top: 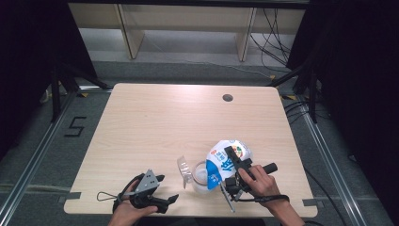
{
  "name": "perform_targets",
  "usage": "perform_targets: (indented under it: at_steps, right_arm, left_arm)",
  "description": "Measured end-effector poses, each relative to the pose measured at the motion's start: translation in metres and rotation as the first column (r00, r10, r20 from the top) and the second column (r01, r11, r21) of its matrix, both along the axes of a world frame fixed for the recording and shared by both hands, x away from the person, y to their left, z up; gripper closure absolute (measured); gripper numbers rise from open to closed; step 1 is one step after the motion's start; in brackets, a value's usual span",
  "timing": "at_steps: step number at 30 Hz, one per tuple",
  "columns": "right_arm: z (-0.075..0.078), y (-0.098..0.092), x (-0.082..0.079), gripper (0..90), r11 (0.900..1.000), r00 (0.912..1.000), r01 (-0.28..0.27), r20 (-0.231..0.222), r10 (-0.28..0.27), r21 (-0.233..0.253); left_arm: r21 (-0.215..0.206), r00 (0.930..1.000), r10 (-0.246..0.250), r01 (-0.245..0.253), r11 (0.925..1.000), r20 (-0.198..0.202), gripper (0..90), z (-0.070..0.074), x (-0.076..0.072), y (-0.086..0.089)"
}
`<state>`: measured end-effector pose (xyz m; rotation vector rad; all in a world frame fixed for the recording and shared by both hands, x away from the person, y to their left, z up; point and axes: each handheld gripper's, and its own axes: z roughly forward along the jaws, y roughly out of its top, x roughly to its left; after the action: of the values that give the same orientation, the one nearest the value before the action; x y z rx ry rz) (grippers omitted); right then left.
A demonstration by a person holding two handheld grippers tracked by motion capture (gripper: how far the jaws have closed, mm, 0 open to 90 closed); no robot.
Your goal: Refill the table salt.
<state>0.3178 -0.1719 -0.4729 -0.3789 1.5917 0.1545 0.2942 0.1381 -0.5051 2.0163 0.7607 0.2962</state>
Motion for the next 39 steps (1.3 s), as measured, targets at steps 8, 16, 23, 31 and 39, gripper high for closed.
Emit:
perform_targets:
  at_steps: [8,16,23,31,39]
  right_arm:
    - [0.001,-0.001,0.0,86.4,0.999,0.9993,0.029,-0.024,-0.028,0.027]
    - [0.002,-0.002,-0.001,86.3,0.998,0.9982,0.039,-0.048,-0.037,0.044]
    - [0.003,-0.002,0.001,86.4,0.999,0.999,0.017,-0.043,-0.015,0.04]
    - [0.005,-0.004,0.003,86.3,0.998,0.9989,-0.001,-0.046,0.004,0.058]
    - [0.012,-0.008,0.005,86.5,0.997,0.9936,0.029,-0.111,-0.02,0.075]
  left_arm:
    - [0.0,1.0,0.001,-0.001,1.0,0.001,15.2,0.0,0.0,0.0]
    - [0.0,1.0,0.001,-0.001,1.0,0.0,15.2,0.0,0.0,0.0]
    - [0.0,1.0,0.002,-0.002,1.0,-0.001,15.2,0.0,0.0,0.0]
    - [0.002,1.0,-0.001,0.001,1.0,-0.004,15.2,0.0,0.0,0.0]
    - [0.001,1.0,0.0,0.0,1.0,-0.004,15.2,0.0,0.0,0.001]
